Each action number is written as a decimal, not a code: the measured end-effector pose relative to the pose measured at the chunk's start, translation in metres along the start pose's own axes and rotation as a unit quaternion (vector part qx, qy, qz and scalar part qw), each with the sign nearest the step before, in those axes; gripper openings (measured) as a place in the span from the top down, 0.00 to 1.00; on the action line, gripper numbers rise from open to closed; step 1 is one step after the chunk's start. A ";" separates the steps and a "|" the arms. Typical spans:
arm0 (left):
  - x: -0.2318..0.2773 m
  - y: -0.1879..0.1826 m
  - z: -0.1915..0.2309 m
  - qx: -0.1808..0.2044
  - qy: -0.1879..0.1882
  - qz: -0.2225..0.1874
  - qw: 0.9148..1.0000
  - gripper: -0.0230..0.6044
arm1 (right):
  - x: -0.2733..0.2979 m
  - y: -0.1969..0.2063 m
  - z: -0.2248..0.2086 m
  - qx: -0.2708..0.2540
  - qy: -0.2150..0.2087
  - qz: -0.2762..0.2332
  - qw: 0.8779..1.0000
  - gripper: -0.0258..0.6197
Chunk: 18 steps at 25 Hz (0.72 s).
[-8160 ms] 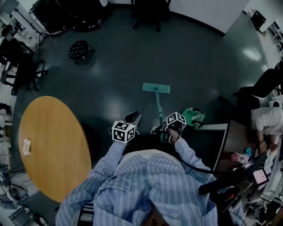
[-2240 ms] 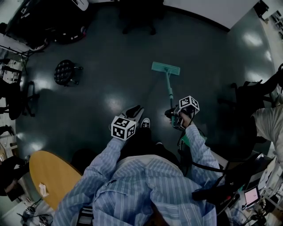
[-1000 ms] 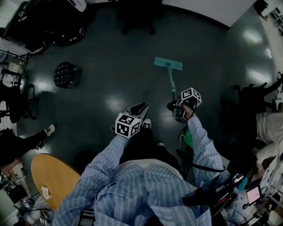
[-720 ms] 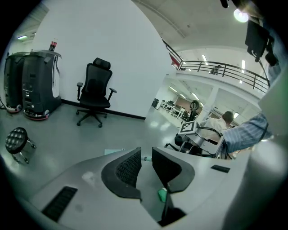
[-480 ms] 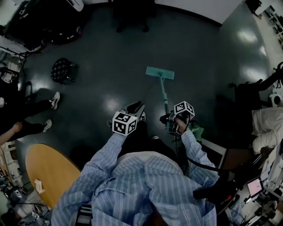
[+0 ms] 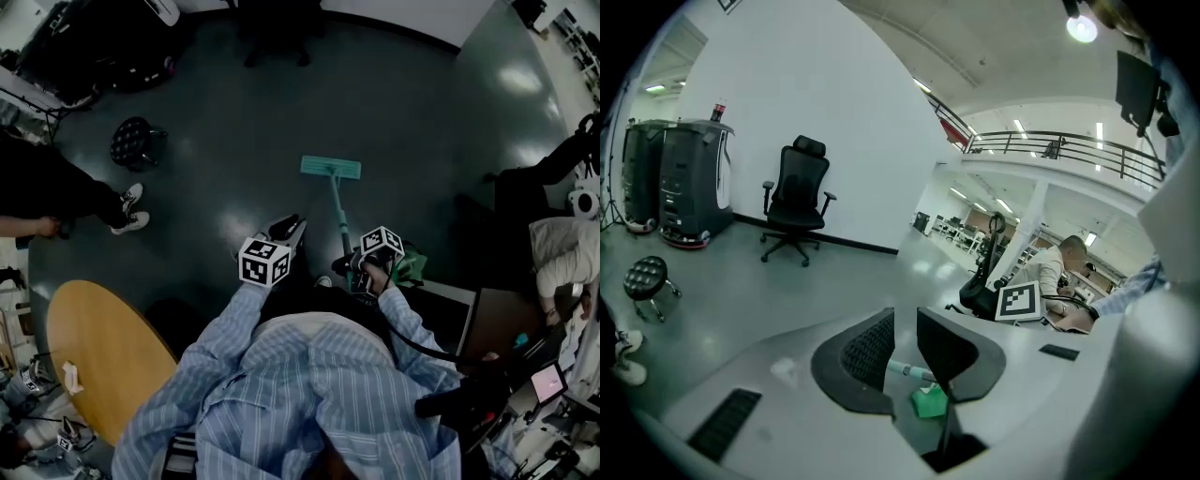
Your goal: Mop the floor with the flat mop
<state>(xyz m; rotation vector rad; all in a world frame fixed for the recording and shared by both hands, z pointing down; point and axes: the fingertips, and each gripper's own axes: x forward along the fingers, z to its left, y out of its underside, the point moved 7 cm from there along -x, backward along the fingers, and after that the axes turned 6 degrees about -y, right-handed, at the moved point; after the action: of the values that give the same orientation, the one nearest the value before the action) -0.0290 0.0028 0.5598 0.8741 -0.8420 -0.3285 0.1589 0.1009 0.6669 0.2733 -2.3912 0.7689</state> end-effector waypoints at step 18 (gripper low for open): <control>-0.056 0.058 -0.054 -0.006 -0.025 -0.008 1.000 0.84 | 0.002 0.072 -0.052 -0.009 0.002 0.012 1.000 0.86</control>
<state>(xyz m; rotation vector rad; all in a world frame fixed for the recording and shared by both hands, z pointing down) -0.0280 0.0992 0.5575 0.8643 -0.8790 -0.3694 0.1567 0.1899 0.6685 0.2364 -2.4012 0.7585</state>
